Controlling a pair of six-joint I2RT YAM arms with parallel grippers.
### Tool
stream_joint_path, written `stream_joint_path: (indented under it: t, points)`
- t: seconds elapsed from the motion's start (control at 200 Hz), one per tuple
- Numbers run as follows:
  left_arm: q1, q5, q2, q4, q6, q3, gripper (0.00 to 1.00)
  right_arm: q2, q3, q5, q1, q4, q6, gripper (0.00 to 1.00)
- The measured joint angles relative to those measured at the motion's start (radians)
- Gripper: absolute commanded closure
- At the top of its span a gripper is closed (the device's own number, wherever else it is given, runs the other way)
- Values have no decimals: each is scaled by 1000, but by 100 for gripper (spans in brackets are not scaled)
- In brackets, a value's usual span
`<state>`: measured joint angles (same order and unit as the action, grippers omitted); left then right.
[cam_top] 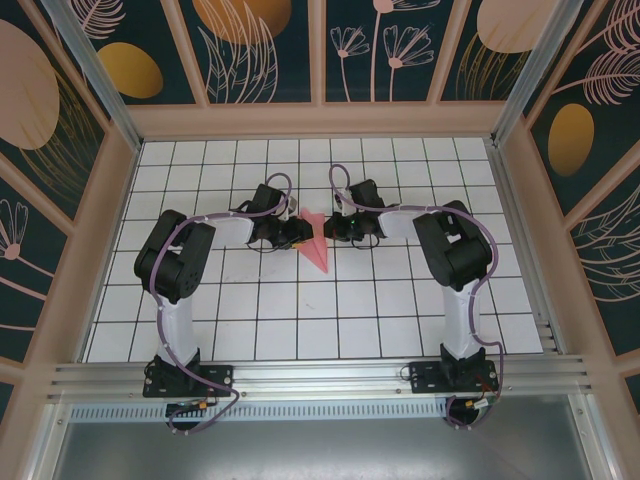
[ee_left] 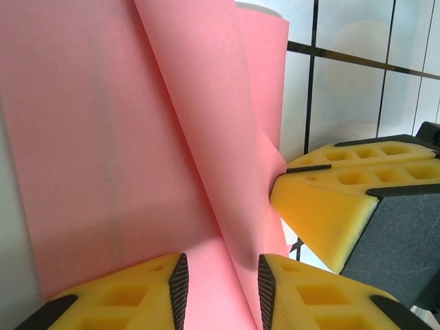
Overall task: Fold a paper plane with a square sheet of paper (fold left side to right side)
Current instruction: Fourth fold the wing at the center of the table.
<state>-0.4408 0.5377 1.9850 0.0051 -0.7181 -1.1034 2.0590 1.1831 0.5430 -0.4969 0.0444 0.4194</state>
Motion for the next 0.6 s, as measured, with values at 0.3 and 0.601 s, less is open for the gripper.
stream_joint_path:
  t: [0.3,0.601]
  points:
    - [0,0,0,0,0,0,63,1,-1,-2,-2,0,-2,93]
    - [0,0,0,-2,0,-2,63,-3,-8,-11,-5,7,2,93]
